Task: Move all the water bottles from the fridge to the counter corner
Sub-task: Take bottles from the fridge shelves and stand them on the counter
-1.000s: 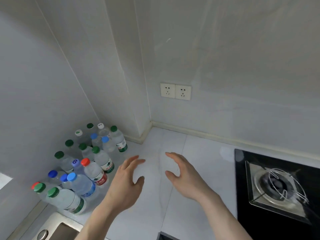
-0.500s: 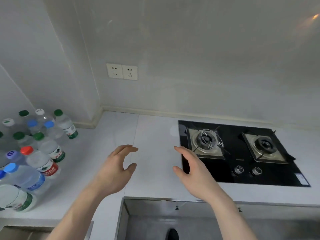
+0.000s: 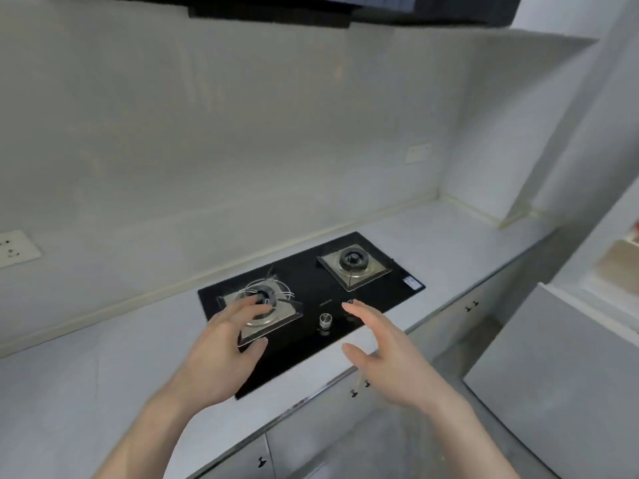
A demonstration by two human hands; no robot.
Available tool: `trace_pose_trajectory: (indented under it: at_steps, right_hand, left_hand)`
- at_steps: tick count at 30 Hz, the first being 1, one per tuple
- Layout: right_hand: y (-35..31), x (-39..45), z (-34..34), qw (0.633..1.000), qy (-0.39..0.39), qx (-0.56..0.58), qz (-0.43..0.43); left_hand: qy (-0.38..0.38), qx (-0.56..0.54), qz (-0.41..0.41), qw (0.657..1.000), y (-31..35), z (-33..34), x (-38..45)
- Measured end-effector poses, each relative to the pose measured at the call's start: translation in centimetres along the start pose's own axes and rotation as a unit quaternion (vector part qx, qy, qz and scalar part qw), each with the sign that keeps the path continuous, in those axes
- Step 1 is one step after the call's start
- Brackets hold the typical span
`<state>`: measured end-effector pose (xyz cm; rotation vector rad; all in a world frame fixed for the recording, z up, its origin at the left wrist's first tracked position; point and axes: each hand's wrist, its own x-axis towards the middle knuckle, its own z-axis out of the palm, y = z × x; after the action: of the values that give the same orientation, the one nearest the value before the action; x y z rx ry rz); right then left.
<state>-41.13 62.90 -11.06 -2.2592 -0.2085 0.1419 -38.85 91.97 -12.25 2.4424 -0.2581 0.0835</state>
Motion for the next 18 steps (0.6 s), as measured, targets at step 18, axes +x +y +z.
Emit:
trace_pose_trajectory:
  at_steps: [18]
  right_hand:
    - [21.7,-15.6,-27.5,0.962,0.230,-0.037,0.143]
  left_hand:
    - [-0.150,-0.028,0.253,0.956,35.0,24.6,11.7]
